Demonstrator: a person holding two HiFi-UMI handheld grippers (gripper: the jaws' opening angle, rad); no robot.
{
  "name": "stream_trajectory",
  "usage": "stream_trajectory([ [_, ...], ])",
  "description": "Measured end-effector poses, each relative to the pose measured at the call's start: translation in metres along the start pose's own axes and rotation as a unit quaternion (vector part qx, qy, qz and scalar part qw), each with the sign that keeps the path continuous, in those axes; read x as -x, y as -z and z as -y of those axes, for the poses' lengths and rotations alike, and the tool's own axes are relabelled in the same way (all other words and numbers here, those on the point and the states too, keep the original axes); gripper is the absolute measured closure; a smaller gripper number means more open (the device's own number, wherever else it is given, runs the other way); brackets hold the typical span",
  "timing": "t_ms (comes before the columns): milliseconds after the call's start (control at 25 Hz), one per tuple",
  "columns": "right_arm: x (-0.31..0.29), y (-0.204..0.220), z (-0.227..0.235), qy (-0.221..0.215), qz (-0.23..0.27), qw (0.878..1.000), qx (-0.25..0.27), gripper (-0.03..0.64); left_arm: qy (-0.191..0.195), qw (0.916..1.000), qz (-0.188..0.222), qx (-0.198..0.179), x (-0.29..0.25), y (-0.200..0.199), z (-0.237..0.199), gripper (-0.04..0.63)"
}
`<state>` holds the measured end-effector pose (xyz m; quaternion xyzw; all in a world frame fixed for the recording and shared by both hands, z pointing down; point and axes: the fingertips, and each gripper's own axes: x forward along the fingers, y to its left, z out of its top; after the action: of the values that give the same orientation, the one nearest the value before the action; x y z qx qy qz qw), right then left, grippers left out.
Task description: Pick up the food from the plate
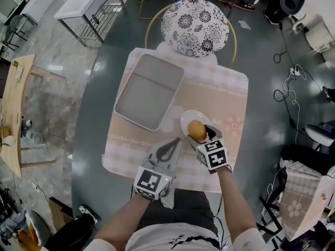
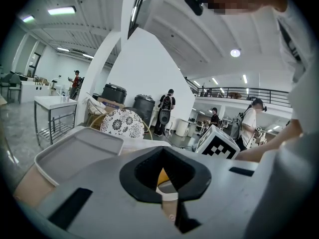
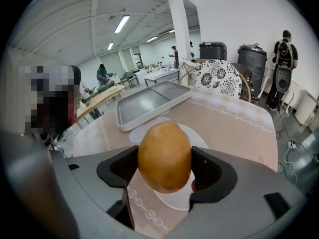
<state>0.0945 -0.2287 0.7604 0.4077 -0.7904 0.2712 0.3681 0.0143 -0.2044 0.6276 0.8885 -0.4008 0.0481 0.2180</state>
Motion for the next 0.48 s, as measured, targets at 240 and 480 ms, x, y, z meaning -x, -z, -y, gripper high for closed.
stream_trajectory([
  [240, 0.040, -0.031, -0.009, -0.007, 0.041, 0.999, -0.018, 0.304, 0.003, 1.0000, -0.005, -0.004, 0.014, -0.020, 0.014, 0.591],
  [480, 0.089, -0.064, -0.029, -0.020, 0.087, 0.995, -0.034, 0.304, 0.007, 0.9999, -0.009, -0.007, 0.031, -0.052, 0.033, 0.591],
])
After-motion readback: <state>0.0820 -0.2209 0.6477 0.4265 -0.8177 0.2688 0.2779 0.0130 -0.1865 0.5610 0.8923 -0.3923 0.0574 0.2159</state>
